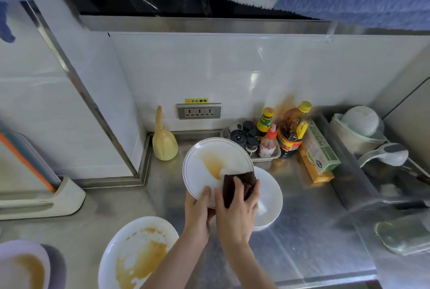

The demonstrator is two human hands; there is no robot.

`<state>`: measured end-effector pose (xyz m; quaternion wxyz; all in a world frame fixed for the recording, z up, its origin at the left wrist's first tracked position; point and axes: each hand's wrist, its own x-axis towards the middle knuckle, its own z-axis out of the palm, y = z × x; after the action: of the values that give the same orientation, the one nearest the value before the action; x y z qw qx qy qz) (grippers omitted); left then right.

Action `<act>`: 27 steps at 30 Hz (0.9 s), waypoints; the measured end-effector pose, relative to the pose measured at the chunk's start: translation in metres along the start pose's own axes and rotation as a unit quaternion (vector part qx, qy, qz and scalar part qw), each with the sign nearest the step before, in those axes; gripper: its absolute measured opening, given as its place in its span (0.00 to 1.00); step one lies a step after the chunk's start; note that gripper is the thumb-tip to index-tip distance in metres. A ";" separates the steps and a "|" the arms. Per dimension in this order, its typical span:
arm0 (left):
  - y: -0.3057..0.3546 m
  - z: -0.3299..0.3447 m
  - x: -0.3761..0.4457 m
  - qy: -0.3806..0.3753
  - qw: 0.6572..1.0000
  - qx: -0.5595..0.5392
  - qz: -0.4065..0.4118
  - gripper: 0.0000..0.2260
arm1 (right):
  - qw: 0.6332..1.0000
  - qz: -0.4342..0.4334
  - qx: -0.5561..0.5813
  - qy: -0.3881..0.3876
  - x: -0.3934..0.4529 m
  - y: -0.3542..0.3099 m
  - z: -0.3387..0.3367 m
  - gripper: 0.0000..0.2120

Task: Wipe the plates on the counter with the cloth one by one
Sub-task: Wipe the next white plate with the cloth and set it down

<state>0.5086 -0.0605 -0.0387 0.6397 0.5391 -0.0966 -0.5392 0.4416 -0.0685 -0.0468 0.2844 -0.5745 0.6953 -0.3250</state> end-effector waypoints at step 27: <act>0.049 -0.037 0.017 -0.095 0.970 0.218 0.044 0.17 | 0.962 -0.248 -0.110 0.012 0.072 0.035 -0.036 0.12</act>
<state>0.5704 -0.0605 -0.0228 0.5180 0.6071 -0.2955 -0.5251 0.3800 -0.1301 -0.0534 0.1219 -0.7529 0.5656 -0.3137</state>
